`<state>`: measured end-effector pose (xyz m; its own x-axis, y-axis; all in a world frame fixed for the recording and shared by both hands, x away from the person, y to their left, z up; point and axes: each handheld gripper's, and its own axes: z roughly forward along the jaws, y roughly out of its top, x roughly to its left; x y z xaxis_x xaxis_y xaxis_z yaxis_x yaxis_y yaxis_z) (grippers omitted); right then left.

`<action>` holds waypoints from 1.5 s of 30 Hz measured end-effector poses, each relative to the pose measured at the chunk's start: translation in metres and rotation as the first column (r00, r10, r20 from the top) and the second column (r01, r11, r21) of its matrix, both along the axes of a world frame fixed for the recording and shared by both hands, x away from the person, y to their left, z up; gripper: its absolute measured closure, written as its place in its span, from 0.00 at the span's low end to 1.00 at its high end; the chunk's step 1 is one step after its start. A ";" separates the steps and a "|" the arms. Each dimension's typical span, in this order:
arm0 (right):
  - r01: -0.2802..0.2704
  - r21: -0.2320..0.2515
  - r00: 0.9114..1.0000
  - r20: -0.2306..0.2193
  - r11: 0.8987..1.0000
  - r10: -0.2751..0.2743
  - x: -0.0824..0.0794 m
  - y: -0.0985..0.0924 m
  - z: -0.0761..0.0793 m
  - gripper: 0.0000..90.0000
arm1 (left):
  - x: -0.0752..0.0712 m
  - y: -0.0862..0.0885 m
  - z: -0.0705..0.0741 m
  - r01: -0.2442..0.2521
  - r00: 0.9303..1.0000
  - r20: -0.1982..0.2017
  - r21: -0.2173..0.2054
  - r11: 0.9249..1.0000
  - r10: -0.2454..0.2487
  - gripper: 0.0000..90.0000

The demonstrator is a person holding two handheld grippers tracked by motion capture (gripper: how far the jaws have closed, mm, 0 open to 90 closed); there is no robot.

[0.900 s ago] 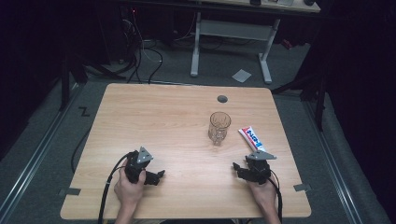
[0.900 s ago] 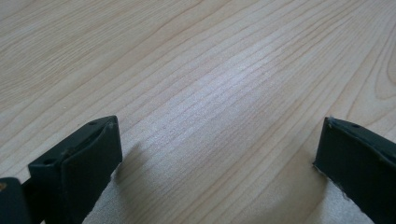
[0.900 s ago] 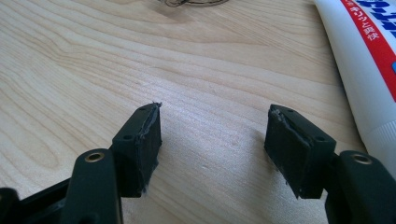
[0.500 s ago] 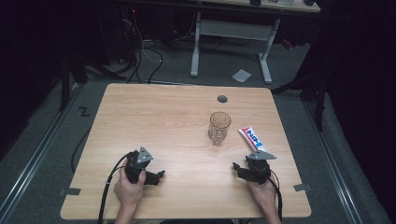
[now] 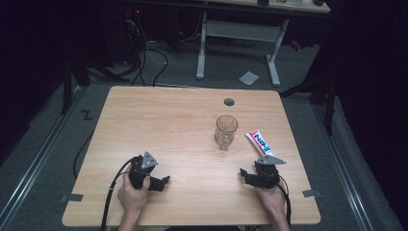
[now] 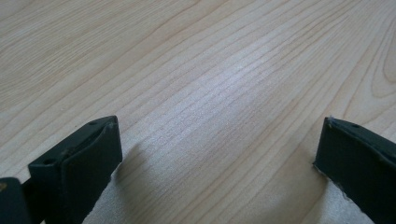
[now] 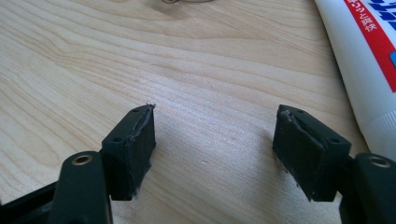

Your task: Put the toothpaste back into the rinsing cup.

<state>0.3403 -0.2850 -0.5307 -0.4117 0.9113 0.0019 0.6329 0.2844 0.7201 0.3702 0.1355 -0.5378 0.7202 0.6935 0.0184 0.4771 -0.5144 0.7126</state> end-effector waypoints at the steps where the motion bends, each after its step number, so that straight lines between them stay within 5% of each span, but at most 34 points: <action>1: 0.000 0.000 1.000 0.000 1.000 0.000 0.000 0.000 0.000 0.32 | 0.000 0.000 0.000 0.000 1.000 0.000 0.000 1.000 0.000 0.01; 11: 0.015 0.066 1.000 0.019 0.998 -0.016 -0.008 -0.009 0.006 0.32 | 0.000 0.000 0.000 0.004 1.000 0.000 0.000 1.000 -0.004 0.01; 25: 0.038 0.075 0.998 0.045 0.996 -0.042 -0.021 -0.023 0.013 0.33 | 0.001 0.000 0.000 0.004 1.000 -0.011 -0.006 1.000 -0.004 0.01; 45: 0.131 0.103 0.983 0.114 0.986 -0.143 -0.031 -0.051 0.025 0.40 | 0.003 0.001 -0.001 0.002 1.000 -0.026 -0.013 1.000 -0.002 0.01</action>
